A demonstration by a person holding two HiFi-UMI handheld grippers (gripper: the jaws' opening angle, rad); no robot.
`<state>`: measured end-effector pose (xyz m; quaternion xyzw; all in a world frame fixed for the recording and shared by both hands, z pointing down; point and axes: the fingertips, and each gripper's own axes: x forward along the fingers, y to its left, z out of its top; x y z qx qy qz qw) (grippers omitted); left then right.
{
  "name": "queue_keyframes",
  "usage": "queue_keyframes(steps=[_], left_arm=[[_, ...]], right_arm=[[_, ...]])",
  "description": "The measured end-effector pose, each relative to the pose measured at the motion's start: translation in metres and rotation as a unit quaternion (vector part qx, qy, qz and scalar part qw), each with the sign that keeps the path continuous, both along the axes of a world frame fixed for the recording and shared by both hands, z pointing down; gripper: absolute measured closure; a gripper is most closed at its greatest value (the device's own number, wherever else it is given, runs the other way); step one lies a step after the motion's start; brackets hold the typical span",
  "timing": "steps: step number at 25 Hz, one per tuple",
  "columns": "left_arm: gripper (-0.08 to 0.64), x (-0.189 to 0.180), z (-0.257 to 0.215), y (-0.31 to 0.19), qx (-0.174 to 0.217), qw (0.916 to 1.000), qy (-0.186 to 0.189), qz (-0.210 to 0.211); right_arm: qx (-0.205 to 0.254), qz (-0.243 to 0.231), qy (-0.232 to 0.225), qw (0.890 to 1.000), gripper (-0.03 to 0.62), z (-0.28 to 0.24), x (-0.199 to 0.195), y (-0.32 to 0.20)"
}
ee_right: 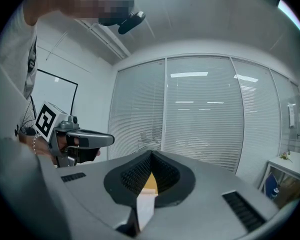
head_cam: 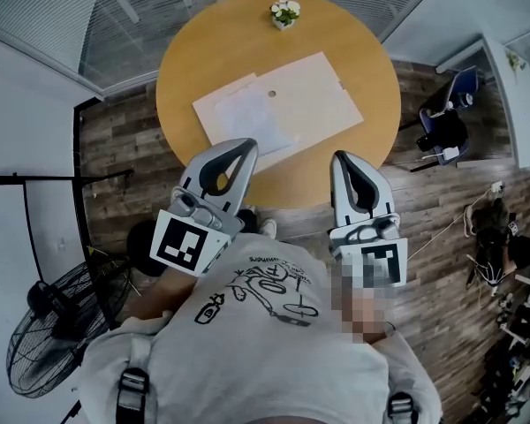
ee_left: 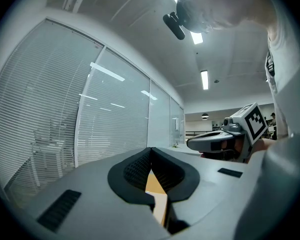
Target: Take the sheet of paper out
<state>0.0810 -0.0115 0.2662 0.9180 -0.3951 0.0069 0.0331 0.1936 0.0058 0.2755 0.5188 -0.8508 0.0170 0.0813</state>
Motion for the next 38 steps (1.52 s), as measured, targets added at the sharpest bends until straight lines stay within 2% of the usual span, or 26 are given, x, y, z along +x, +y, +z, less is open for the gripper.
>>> queue_keyframes(steps=[3,7,22,38], left_arm=[[0.540,-0.006,0.002,-0.017,-0.001,1.0000,0.000,-0.002],[0.540,-0.014,-0.006,-0.038,0.005,0.9994,0.030,-0.014],[0.540,-0.044,0.000,-0.106,0.003,0.9996,0.028,-0.003],[0.540,-0.076,0.017,-0.149,-0.001,0.9994,0.029,0.016]], right_arm=[[-0.002,-0.001,0.002,1.000,0.584,0.001,-0.005,-0.017],[-0.002,-0.003,0.003,1.000,0.584,0.001,-0.013,-0.037],[-0.006,-0.005,0.016,1.000,0.584,0.004,-0.050,-0.106],[-0.002,0.004,0.025,1.000,0.584,0.013,-0.088,-0.148]])
